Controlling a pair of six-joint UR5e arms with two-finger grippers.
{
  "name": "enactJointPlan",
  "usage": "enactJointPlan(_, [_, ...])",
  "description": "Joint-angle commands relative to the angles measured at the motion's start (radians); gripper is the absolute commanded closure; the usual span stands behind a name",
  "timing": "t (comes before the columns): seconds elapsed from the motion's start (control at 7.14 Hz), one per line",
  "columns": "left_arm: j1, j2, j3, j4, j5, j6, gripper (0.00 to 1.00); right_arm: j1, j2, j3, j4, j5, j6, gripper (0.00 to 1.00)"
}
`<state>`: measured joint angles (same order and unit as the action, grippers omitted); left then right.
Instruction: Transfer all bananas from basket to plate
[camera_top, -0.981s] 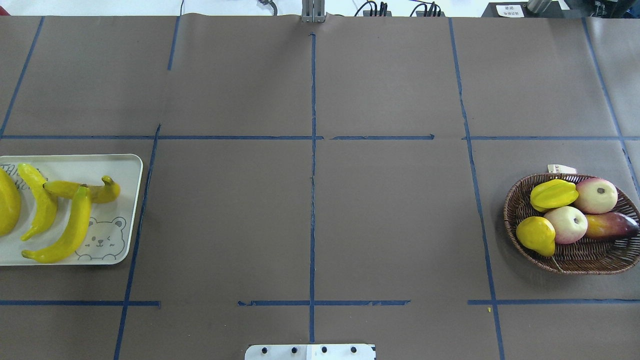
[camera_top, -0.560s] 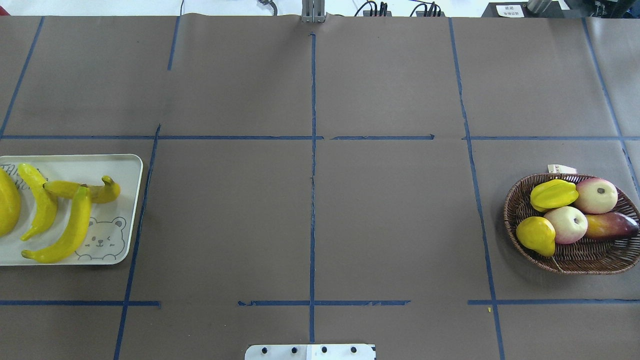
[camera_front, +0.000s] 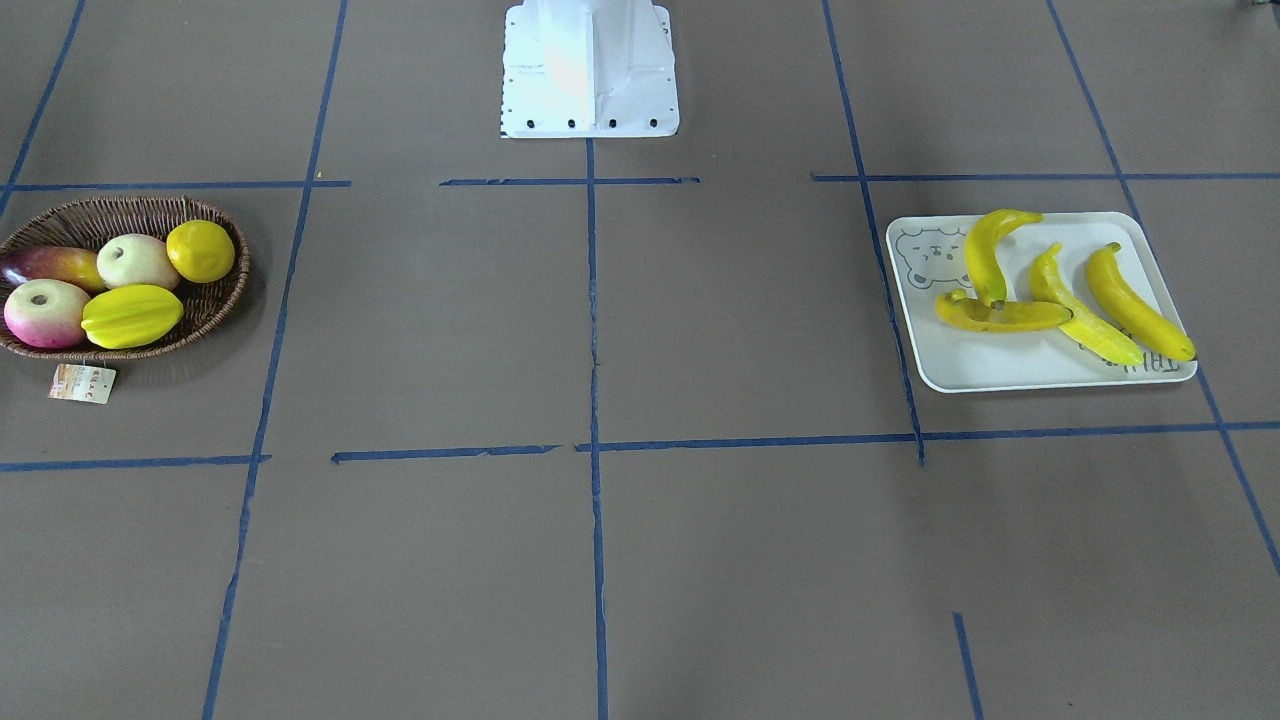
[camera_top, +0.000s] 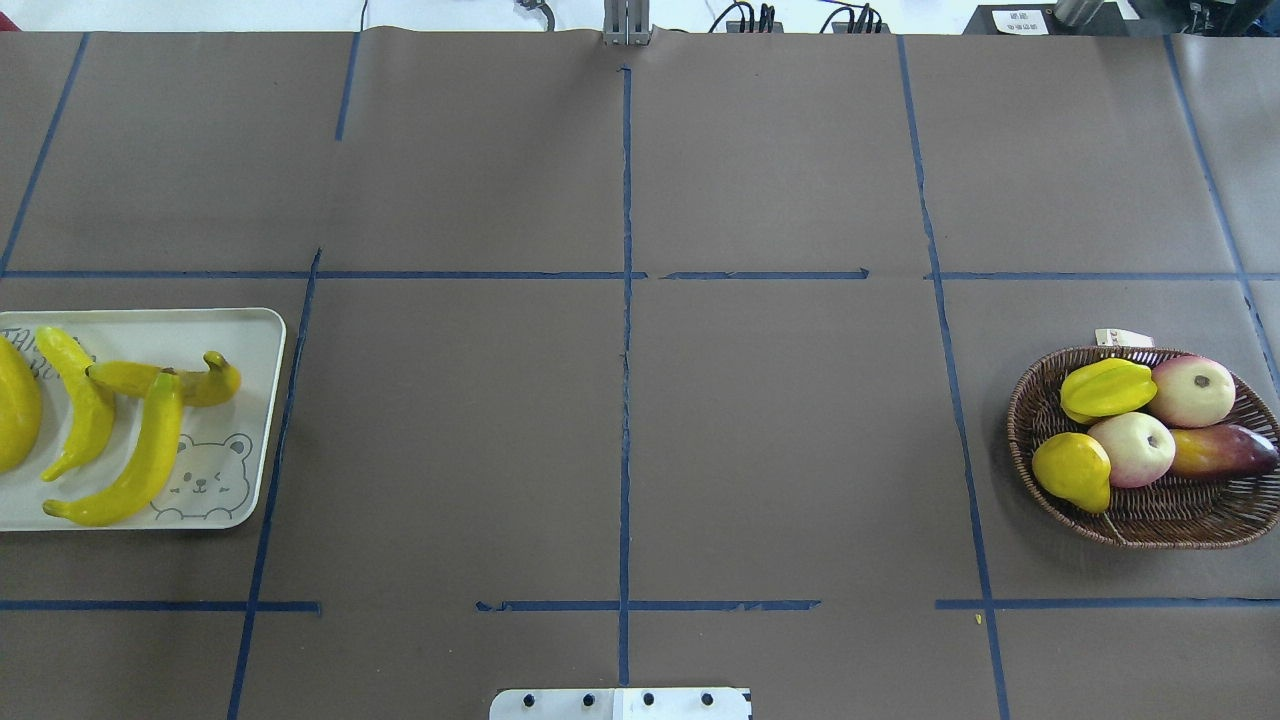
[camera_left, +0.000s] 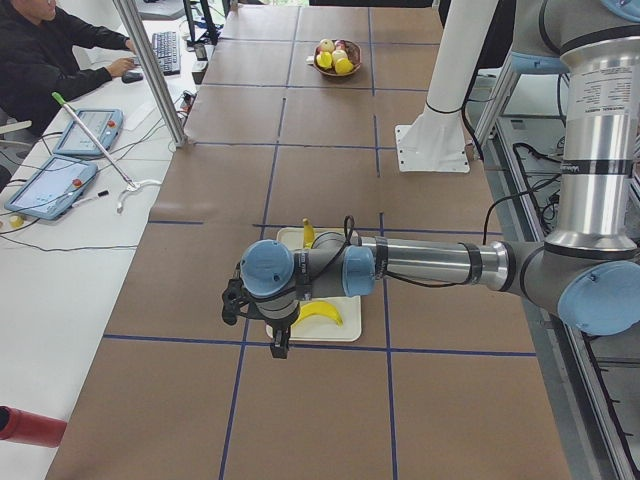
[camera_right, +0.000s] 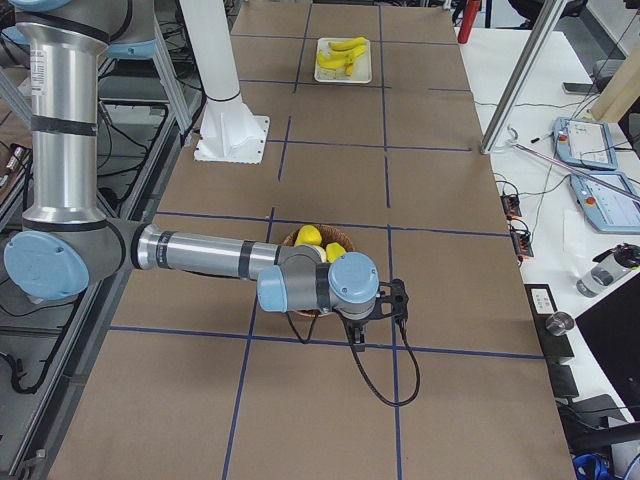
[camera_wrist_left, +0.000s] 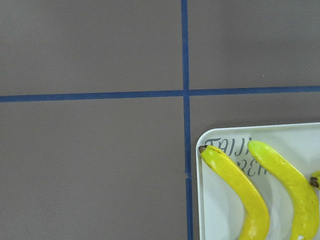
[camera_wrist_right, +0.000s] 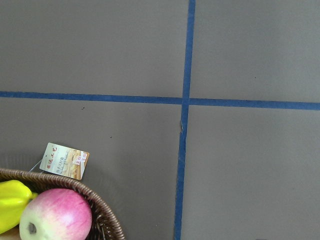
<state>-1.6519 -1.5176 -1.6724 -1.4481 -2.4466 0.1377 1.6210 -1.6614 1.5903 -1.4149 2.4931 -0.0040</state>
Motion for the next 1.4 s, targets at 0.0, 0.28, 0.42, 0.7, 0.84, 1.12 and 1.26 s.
enactJointPlan(0.0, [0.001, 0.013, -0.003, -0.014, -0.002, -0.013, 0.0, 0.031, 0.009, 0.045, -0.166, 0.019, -0.011, 0.0])
enactJointPlan(0.28, [0.001, 0.013, -0.004, -0.014, -0.002, -0.015, 0.0, 0.069, 0.006, 0.059, -0.171, 0.026, -0.011, 0.0])
enactJointPlan(0.42, [0.001, 0.011, -0.001, -0.014, -0.002, -0.015, 0.0, 0.069, 0.009, 0.06, -0.168, -0.015, -0.013, 0.0])
enactJointPlan(0.7, [0.003, 0.011, 0.002, -0.014, -0.002, -0.015, 0.0, 0.068, 0.009, 0.062, -0.167, -0.051, -0.013, 0.0])
enactJointPlan(0.84, [0.003, 0.011, 0.005, -0.014, -0.002, -0.013, 0.0, 0.066, 0.008, 0.062, -0.167, -0.049, -0.011, 0.0])
enactJointPlan(1.12, [0.003, 0.011, 0.011, -0.035, 0.0, -0.013, 0.0, 0.056, 0.009, 0.06, -0.165, -0.045, -0.011, 0.0])
enactJointPlan(1.26, [0.003, 0.011, 0.023, -0.044, 0.0, -0.013, 0.0, 0.054, 0.009, 0.062, -0.165, -0.042, -0.01, 0.0])
